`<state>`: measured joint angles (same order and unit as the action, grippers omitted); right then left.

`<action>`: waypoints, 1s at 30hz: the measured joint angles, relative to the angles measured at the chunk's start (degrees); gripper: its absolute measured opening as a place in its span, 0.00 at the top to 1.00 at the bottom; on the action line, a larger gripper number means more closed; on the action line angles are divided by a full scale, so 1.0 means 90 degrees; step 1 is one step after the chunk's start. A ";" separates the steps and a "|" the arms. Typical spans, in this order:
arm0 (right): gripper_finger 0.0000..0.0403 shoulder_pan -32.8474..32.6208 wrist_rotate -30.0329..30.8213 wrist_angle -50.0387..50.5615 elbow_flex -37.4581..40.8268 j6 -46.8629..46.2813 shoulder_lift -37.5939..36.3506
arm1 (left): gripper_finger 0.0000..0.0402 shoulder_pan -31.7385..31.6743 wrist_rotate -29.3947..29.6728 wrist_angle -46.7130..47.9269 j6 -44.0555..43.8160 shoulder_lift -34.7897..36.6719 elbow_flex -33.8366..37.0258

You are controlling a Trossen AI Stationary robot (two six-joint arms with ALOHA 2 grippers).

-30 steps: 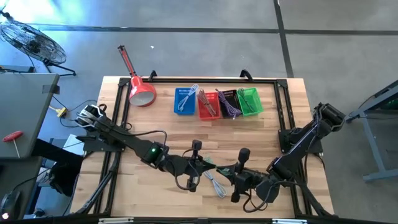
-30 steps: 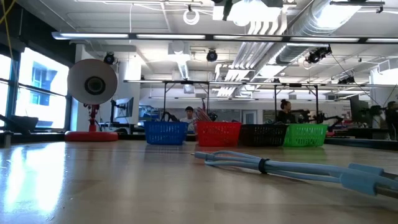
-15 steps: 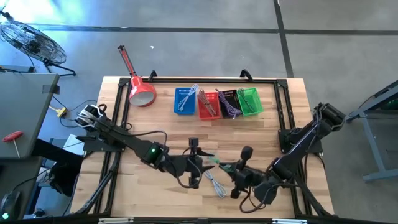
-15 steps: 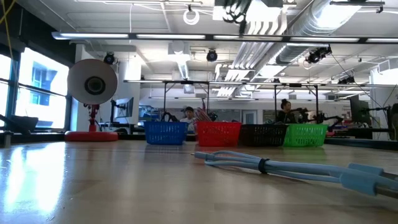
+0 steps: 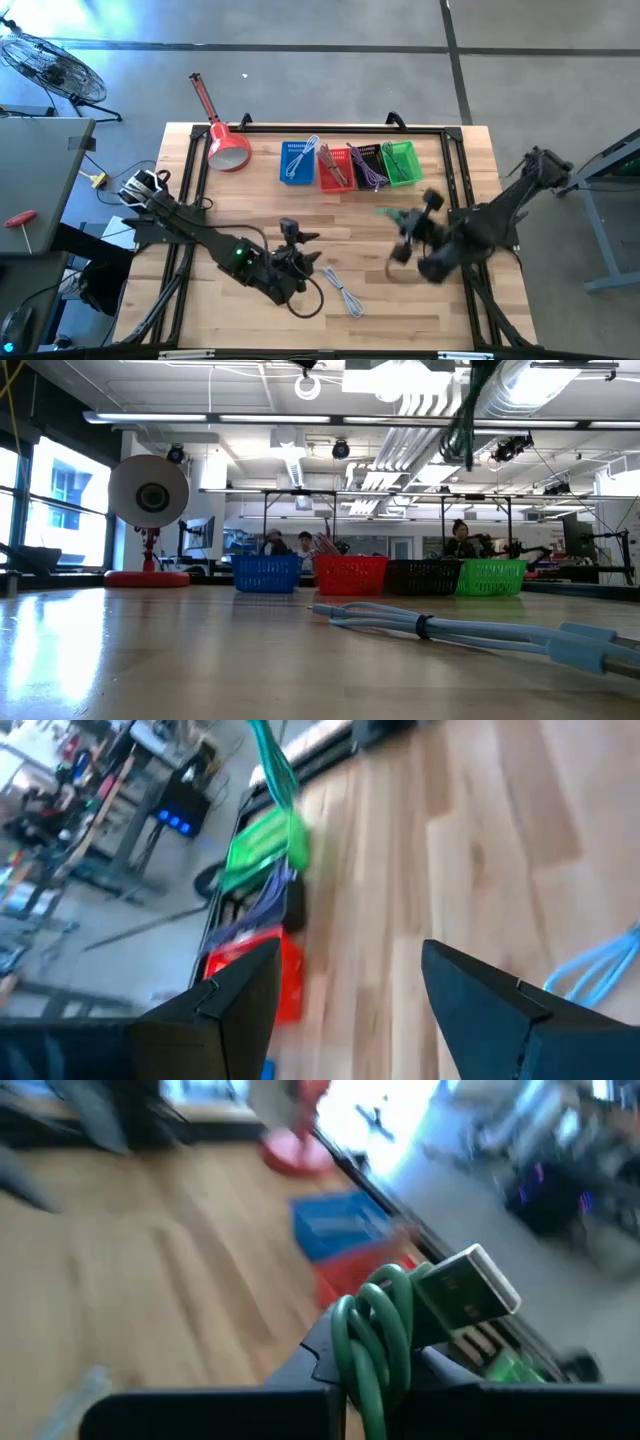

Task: Pick & Place USB Port
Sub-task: Put the green charger cable into the green bin

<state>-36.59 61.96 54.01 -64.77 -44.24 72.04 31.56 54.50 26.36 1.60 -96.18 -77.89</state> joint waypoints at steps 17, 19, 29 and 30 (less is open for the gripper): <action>0.98 0.5362 -0.3143 0.0881 0.0000 0.2010 -0.1032 | 0.42 0.0118 0.0870 0.4431 -0.3810 0.0002 0.0000; 0.98 0.6001 -0.3832 0.0494 0.0000 0.2528 -0.0931 | 0.42 0.0118 0.1005 0.4504 -0.3826 0.0002 0.0000; 0.98 0.7956 -0.5741 -0.0306 -0.0002 0.3594 0.0262 | 0.42 0.0116 0.1173 0.4595 -0.3830 0.0002 0.0000; 0.98 0.8057 -0.5812 -0.0271 -0.0002 0.3627 0.0424 | 0.42 0.0116 0.1075 0.4599 -0.3851 0.0002 0.0000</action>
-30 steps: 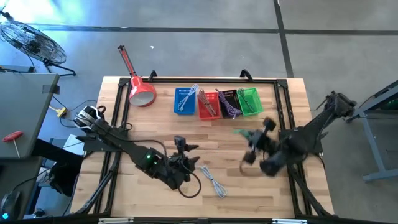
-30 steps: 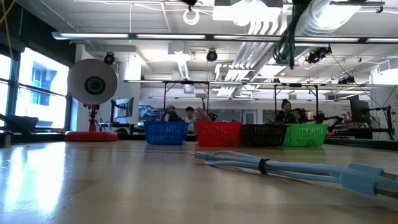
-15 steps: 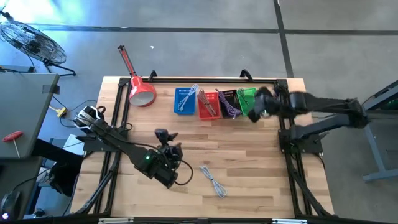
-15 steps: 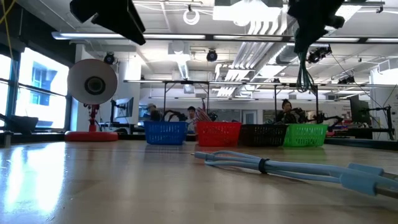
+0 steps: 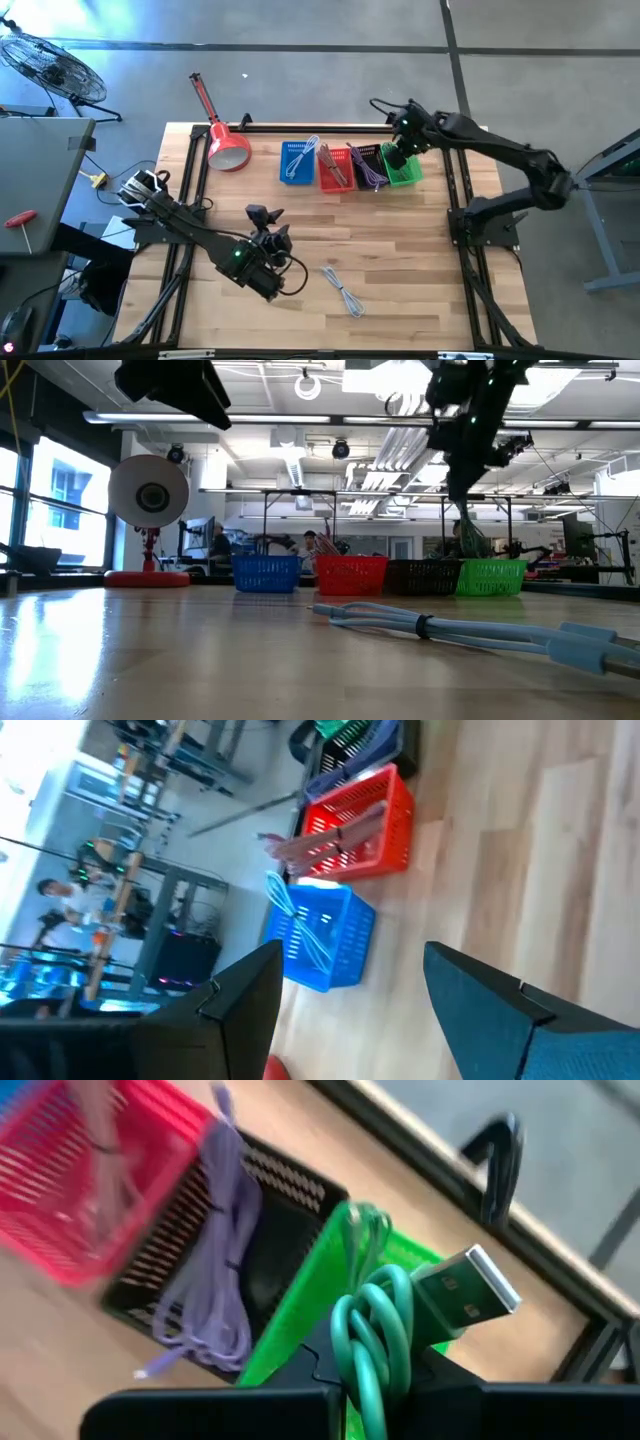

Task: Pick & Place USB Port
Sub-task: Put the green charger cable into the green bin

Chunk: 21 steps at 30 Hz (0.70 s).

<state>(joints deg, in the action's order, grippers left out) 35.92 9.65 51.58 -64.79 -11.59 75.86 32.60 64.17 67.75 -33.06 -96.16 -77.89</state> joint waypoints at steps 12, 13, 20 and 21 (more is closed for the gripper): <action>0.98 0.0237 -0.0435 0.0019 0.0000 0.0036 0.1652 | 0.42 0.0000 -0.0438 -0.0030 -0.0099 0.0000 0.0000; 0.98 0.0248 -0.0441 -0.0003 0.0000 0.0043 0.1771 | 0.42 0.0000 -0.0430 -0.0030 -0.0099 0.0000 0.0000; 0.85 0.0252 -0.0157 -0.0100 0.0000 0.0027 0.2119 | 0.42 0.0005 -0.0052 -0.0026 -0.0041 0.0000 0.0000; 0.81 0.0252 -0.0112 -0.0096 0.0000 0.0026 0.2106 | 0.42 0.0005 -0.0023 -0.0033 -0.0041 0.0000 0.0000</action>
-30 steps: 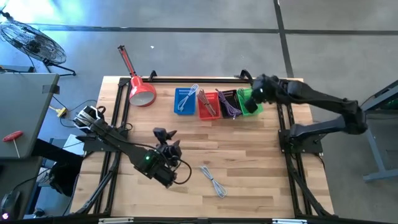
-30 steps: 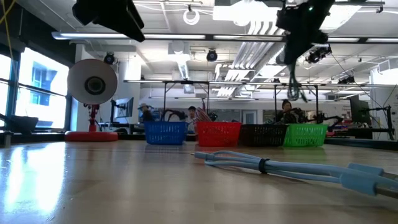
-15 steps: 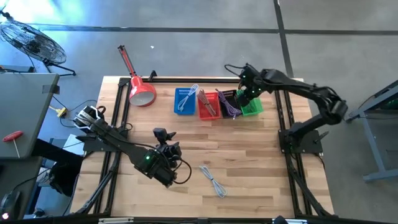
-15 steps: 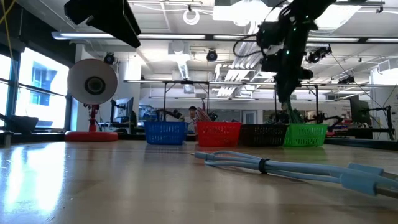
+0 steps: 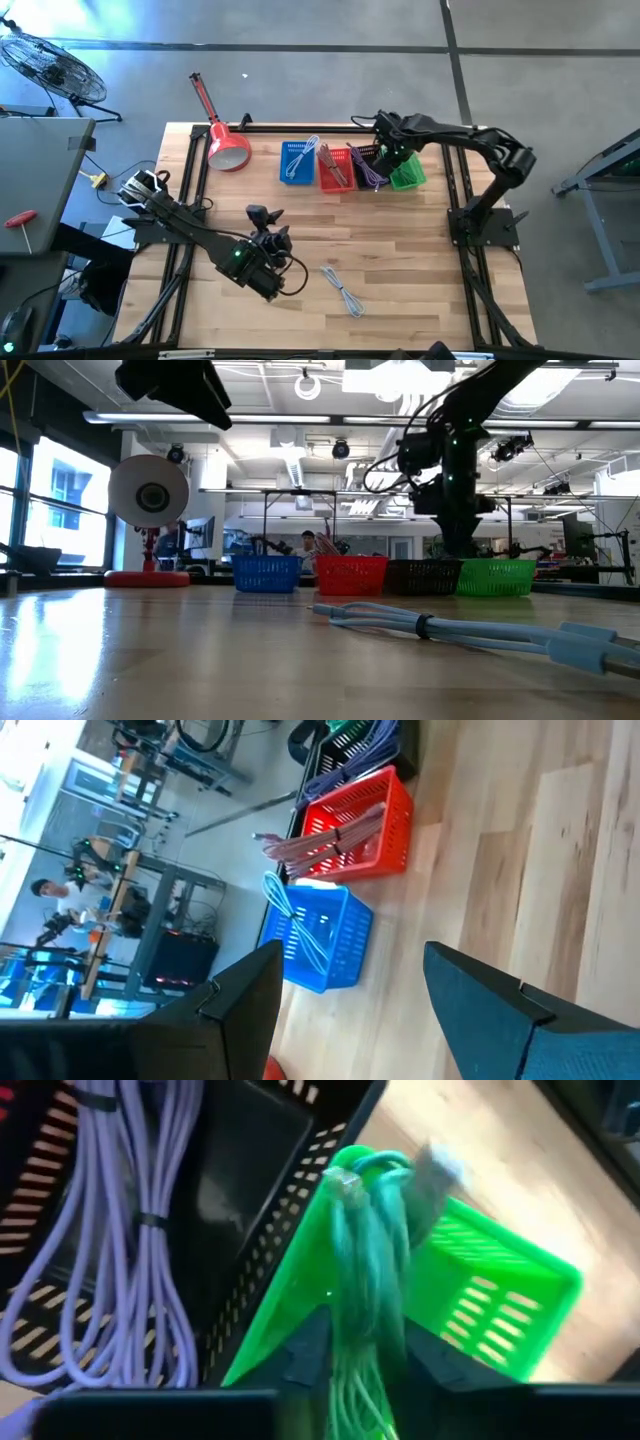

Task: Pick & Place USB Port
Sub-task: Put the green charger cable into the green bin, then put the white charger cable into the blue bin

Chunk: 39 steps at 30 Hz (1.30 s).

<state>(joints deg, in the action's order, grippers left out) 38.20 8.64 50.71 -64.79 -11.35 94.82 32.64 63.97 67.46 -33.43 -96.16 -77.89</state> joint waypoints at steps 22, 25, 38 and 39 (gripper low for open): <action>0.55 -0.0392 -0.1667 0.0048 0.0000 0.0430 -0.2410 | 0.42 -0.0005 -0.0775 -0.0018 0.0696 -0.0005 0.0000; 0.55 -0.0803 -0.2072 -0.0012 0.0000 0.0737 -0.2849 | 0.42 -0.0005 -0.0921 -0.0013 0.0717 -0.0005 0.0000; 0.56 -0.3978 -0.2380 -0.1642 0.0000 0.0309 -0.3426 | 0.42 0.0000 -0.1077 -0.1333 0.2416 0.0049 -0.0007; 0.56 -0.4216 -0.2250 -0.1663 0.0000 0.0062 -0.3384 | 0.42 0.0000 -0.1067 -0.1318 0.2423 0.0049 -0.0007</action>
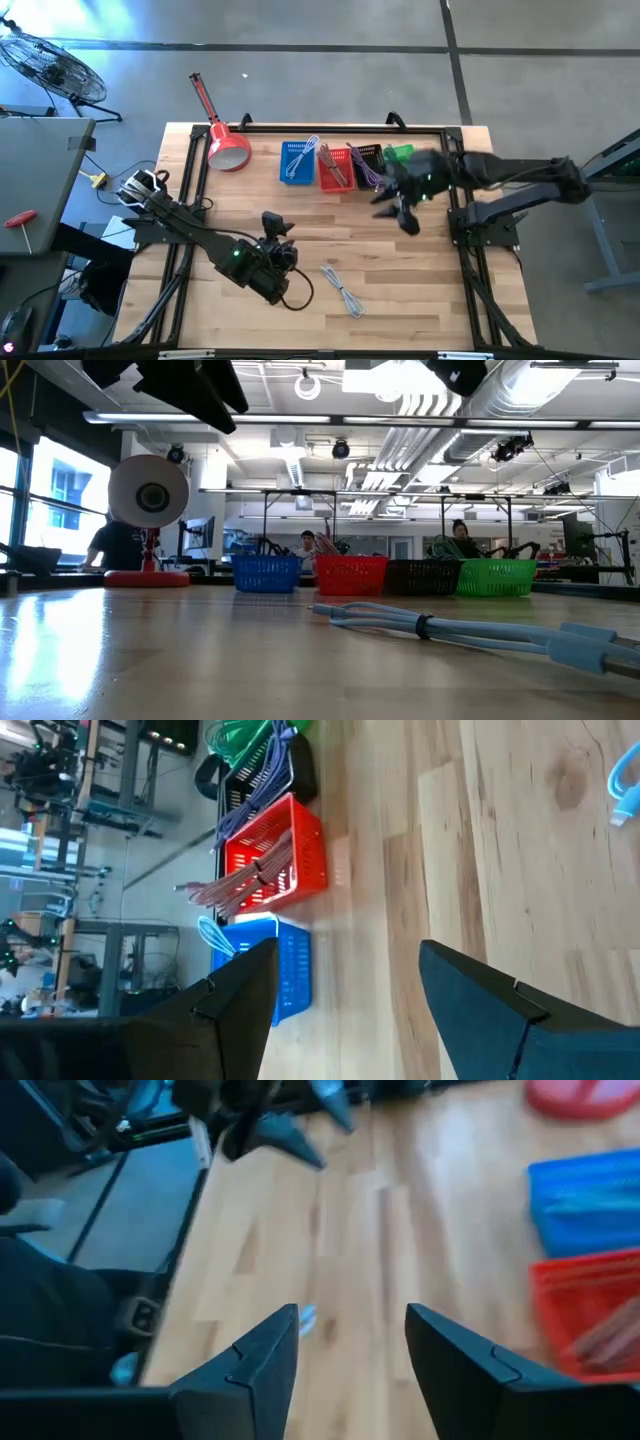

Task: Pick & Place USB Port
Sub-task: Put the white charger cable into the blue bin

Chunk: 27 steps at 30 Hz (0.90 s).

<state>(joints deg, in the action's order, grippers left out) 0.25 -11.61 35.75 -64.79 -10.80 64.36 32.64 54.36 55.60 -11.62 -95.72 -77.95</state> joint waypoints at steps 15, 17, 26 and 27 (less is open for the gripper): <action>0.57 -0.2403 0.1681 -0.0639 0.0000 -0.1995 0.1811 | 0.42 0.0805 0.0216 0.0276 -0.0649 0.0933 0.0005; 0.57 -0.2535 0.1620 -0.1009 0.0000 -0.2101 0.2087 | 0.42 0.1041 0.0219 0.0191 -0.0984 0.1301 0.0003; 0.57 -0.2859 0.1690 -0.1645 0.0000 -0.2175 0.3173 | 0.42 0.1729 0.0178 -0.0384 -0.1859 0.2086 -0.0005; 0.57 -0.2870 0.1698 -0.1683 0.0000 -0.2282 0.3294 | 0.42 0.1766 0.0178 -0.0398 -0.1860 0.2083 -0.0005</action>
<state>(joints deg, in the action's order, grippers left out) -25.58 3.67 20.60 -64.79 -31.34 94.01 48.54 55.97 52.02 -28.36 -76.97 -77.99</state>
